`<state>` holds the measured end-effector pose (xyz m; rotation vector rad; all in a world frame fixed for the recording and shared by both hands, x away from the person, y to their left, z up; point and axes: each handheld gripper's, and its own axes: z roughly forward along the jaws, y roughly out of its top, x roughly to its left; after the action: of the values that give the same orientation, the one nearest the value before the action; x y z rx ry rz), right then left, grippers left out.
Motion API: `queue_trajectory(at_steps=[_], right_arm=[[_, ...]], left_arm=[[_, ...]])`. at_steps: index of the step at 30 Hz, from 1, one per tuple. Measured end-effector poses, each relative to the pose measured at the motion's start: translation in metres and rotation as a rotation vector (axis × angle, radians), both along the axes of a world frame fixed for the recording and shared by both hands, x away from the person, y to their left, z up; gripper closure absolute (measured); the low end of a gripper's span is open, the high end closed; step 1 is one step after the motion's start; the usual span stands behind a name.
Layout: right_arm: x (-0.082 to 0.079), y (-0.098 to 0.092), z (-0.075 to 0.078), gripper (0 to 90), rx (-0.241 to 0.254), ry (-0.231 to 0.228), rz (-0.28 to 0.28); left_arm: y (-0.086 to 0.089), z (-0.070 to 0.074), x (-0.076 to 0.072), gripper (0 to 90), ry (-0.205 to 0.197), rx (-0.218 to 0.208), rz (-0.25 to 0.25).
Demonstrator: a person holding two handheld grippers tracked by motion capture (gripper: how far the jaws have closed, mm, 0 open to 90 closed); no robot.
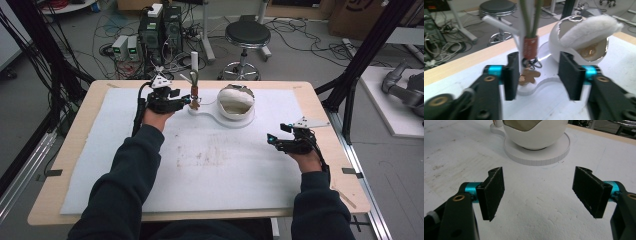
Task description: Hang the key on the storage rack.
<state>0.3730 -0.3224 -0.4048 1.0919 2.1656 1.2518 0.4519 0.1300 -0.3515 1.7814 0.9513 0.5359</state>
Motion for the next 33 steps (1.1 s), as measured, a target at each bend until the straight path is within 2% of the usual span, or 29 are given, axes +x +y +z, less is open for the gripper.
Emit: queue_trajectory(at_steps=[3, 5, 7, 12, 17, 20, 23, 24, 26, 33], right_arm=[[-0.001, 0.000, 0.000, 26.1, 0.002, -0.007, 0.002], [-0.001, 0.000, 0.000, 26.1, 0.002, -0.007, 0.003], [-0.001, 0.001, 0.001, 26.1, -0.002, -0.008, 0.005], [-0.002, 0.003, 0.001, 26.0, 0.000, -0.022, 0.015], [-0.001, 0.005, 0.001, 24.5, 0.003, -0.027, 0.021], [0.000, 0.005, 0.001, 22.7, 0.002, -0.029, 0.023], [-0.001, 0.006, 0.001, 21.9, -0.012, -0.025, 0.019], [-0.002, 0.006, 0.001, 21.8, -0.020, -0.027, 0.019], [-0.004, 0.006, 0.002, 21.6, -0.039, -0.030, 0.018], [-0.010, 0.007, 0.003, 21.5, -0.067, -0.031, 0.014]], left_arm=[[0.013, -0.001, -0.010, 36.0, -0.020, -0.036, 0.014], [0.022, -0.003, -0.018, 26.4, -0.026, -0.057, 0.007], [0.030, -0.004, -0.028, 21.5, -0.061, -0.056, 0.002], [0.047, -0.012, -0.054, 20.2, -0.122, -0.058, -0.040], [0.062, -0.026, -0.074, 20.2, -0.169, -0.078, -0.040], [0.069, -0.036, -0.084, 20.2, -0.158, -0.095, -0.033], [0.076, -0.046, -0.095, 20.2, -0.175, -0.132, 0.002], [0.078, -0.050, -0.096, 20.2, -0.170, -0.146, 0.010], [0.081, -0.052, -0.095, 19.1, -0.145, -0.144, 0.024], [0.083, -0.056, -0.096, 18.9, -0.119, -0.138, 0.034]])
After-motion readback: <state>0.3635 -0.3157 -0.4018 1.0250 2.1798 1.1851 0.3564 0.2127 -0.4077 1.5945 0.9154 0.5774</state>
